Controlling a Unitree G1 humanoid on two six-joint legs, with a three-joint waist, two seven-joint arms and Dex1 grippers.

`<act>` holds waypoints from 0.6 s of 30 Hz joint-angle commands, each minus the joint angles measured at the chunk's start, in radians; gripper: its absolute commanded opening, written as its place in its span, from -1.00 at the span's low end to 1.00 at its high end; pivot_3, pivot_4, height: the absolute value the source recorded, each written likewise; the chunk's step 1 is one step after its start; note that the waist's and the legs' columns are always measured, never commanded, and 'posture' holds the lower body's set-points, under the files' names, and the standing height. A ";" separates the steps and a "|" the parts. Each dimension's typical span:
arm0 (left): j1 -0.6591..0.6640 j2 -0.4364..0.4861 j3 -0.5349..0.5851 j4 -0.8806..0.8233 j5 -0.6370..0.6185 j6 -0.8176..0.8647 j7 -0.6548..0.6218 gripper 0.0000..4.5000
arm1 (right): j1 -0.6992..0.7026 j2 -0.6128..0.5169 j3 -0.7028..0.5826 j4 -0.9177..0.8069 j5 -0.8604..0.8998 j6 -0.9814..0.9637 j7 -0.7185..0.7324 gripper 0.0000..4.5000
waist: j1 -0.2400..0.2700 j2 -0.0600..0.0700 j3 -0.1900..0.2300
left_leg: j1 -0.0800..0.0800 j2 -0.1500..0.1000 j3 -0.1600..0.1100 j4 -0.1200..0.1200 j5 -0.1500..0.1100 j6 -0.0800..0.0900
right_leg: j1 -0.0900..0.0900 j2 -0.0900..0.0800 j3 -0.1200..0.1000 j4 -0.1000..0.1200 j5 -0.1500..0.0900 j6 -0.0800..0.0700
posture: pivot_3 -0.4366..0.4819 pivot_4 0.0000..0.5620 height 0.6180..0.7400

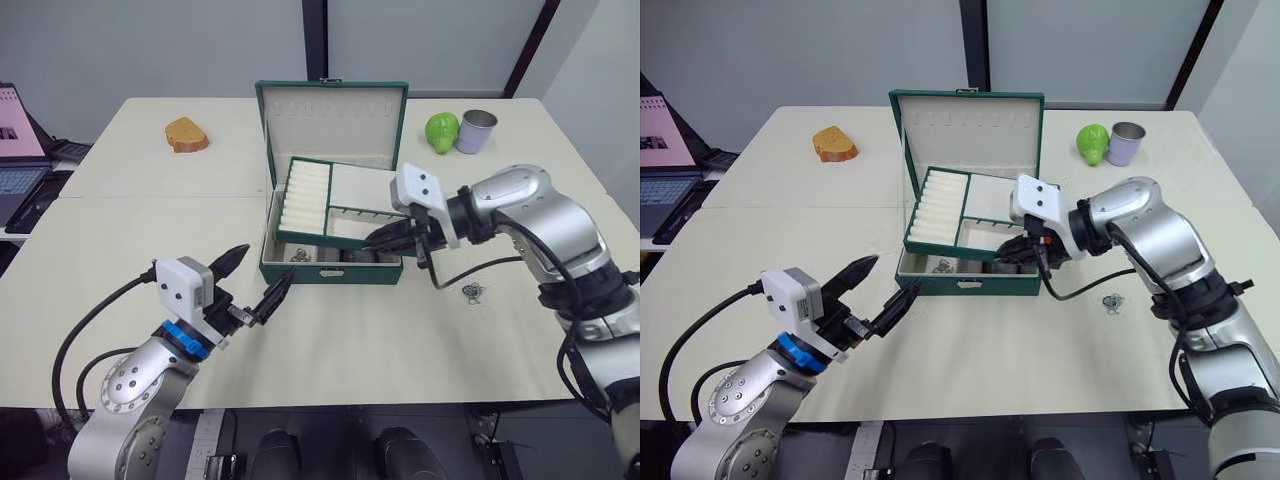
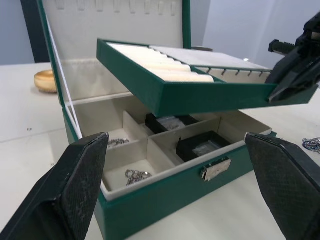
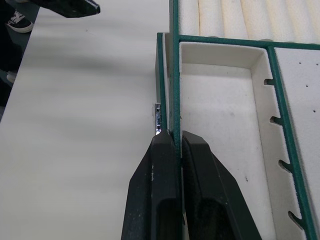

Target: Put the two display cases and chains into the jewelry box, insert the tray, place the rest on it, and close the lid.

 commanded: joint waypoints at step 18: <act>0.140 -0.016 0.045 -0.113 0.008 -0.079 0.059 1.00 | -0.156 0.170 0.109 0.220 -0.161 -0.113 0.029 -0.98 | -0.008 0.000 0.000 | 0.000 0.000 0.000 -0.001 0.000 0.000 | -0.001 0.000 0.000 0.001 0.000 0.000 | -0.05 -0.47 1.00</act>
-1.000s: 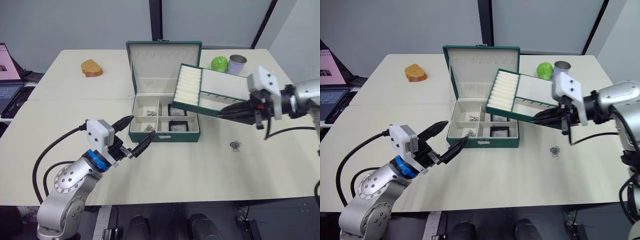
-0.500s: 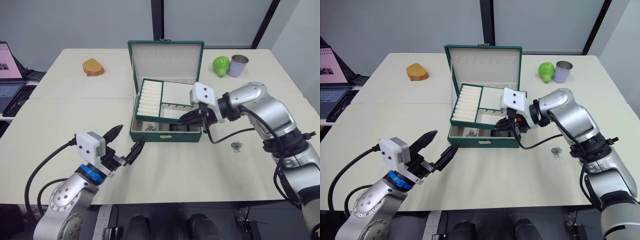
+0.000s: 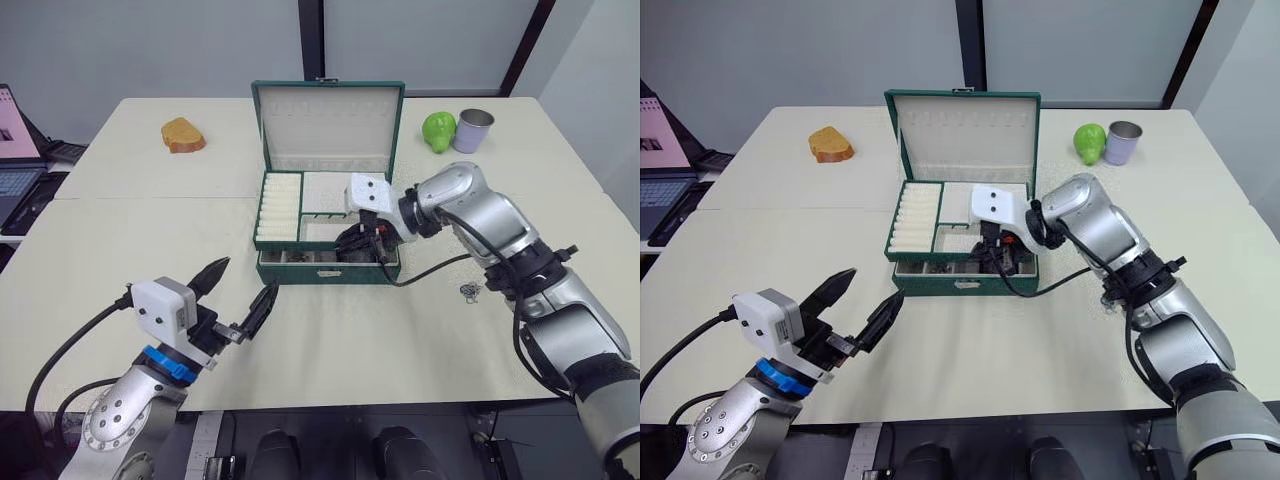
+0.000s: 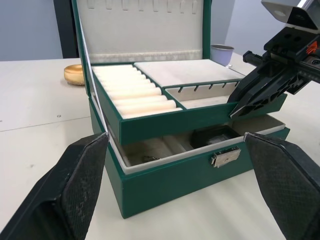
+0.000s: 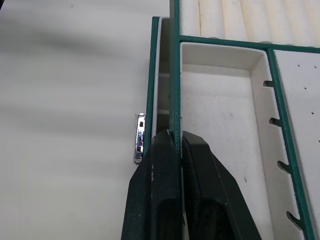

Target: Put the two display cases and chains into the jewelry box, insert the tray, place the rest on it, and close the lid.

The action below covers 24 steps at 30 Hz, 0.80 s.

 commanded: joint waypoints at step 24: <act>-0.024 0.014 0.002 -0.005 0.015 -0.025 -0.008 1.00 | 0.022 0.014 0.002 -0.032 -0.057 0.004 0.003 -0.98 | -0.011 0.000 0.000 | 0.000 0.000 0.000 -0.001 0.000 0.000 | -0.001 0.000 0.000 0.000 0.000 0.000 | -0.05 -0.47 1.00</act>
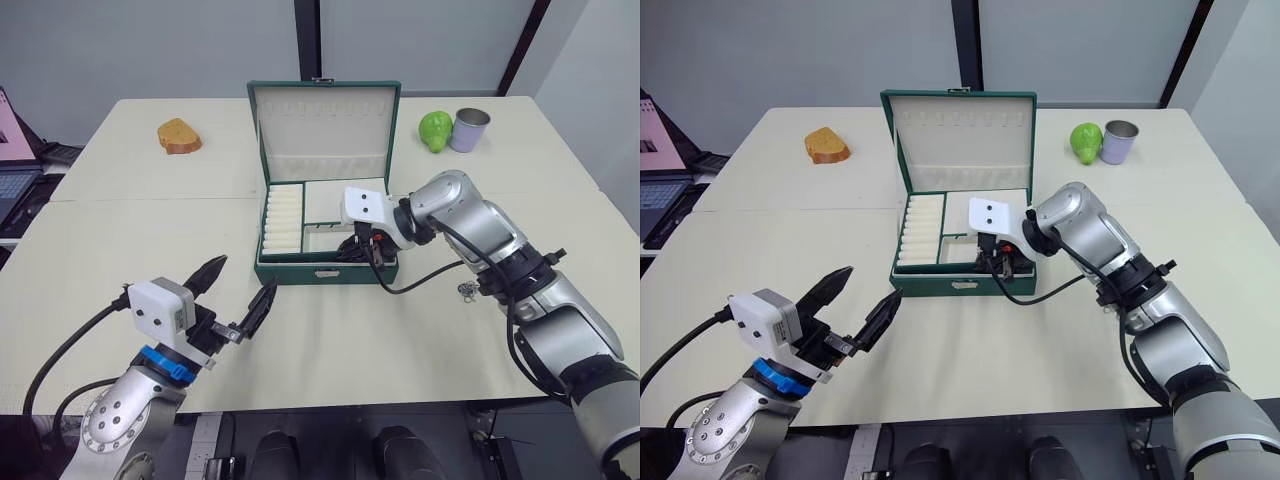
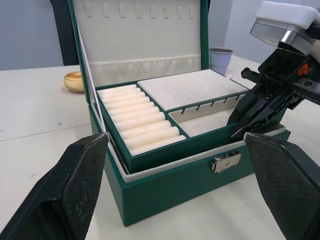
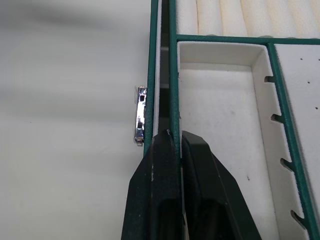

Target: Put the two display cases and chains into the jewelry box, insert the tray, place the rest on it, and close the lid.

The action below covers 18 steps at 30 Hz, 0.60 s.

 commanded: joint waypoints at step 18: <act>-0.017 0.013 -0.012 -0.009 0.006 0.002 0.000 1.00 | -0.015 0.042 -0.041 -0.005 0.017 0.006 -0.011 -0.55 | -0.007 0.000 0.000 | 0.000 0.000 0.000 0.000 0.000 0.000 | 0.000 0.000 0.000 0.000 0.000 0.000 | -0.05 -0.47 1.00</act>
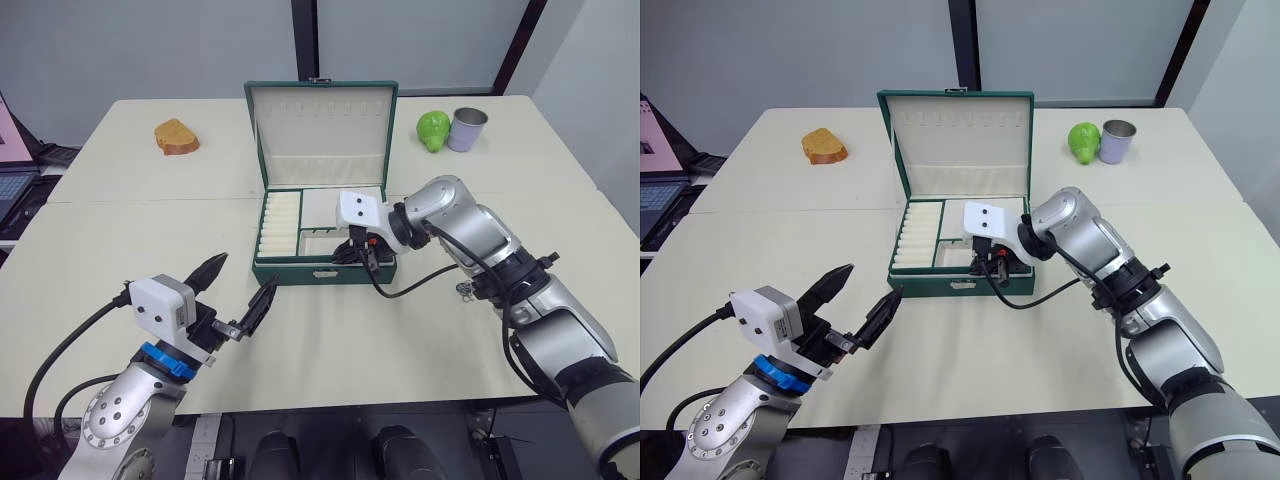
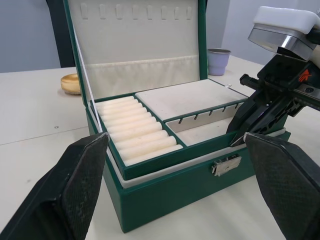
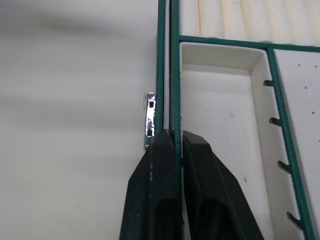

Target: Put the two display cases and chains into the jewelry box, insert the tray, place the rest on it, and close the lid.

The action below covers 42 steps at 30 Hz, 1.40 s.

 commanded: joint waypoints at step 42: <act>-0.116 0.072 -0.004 0.064 -0.015 0.025 -0.086 1.00 | 0.067 0.118 -0.362 0.273 0.141 -0.270 -0.182 -0.99 | -0.003 0.000 0.000 | 0.000 0.000 0.001 0.000 0.000 0.000 | 0.001 0.000 0.000 0.000 0.000 0.000 | -0.05 -0.47 1.00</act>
